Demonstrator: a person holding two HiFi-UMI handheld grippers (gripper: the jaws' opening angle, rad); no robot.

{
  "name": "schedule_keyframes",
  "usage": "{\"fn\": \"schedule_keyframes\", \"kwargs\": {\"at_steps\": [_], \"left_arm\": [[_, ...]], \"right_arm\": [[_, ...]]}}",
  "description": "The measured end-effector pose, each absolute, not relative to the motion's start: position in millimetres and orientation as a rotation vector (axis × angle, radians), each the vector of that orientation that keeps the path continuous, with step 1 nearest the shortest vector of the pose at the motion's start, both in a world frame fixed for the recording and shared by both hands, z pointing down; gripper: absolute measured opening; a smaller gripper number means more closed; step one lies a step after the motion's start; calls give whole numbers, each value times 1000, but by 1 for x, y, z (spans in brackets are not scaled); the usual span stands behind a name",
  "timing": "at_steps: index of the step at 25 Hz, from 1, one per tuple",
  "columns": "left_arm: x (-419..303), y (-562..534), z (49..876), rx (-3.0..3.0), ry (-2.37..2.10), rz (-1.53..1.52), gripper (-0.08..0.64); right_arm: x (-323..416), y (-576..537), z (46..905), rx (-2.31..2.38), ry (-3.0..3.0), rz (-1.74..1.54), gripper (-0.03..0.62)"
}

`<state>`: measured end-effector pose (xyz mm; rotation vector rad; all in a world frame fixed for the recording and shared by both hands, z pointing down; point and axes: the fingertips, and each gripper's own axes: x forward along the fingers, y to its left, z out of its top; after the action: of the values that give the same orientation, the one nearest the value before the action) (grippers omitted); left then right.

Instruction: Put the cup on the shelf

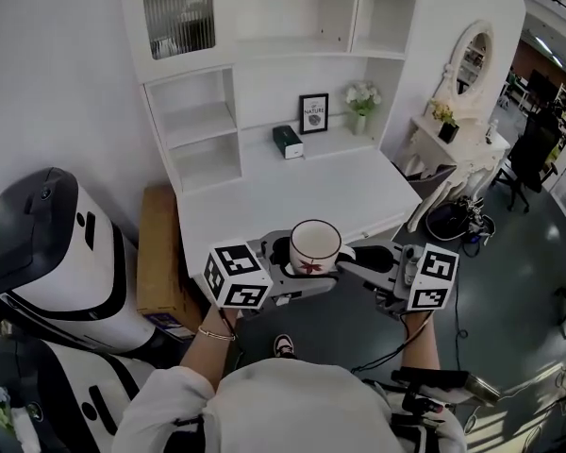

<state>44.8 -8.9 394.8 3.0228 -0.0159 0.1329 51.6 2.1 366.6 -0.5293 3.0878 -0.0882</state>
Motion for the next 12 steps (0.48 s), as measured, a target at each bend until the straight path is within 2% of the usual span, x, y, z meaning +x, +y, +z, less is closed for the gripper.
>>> {"fn": "schedule_keyframes", "kwargs": {"at_steps": [12], "left_arm": [[68,-92,387,3019,-60,110,374]], "right_arm": [[76,-81,361,-481,3078,-107,78]]}}
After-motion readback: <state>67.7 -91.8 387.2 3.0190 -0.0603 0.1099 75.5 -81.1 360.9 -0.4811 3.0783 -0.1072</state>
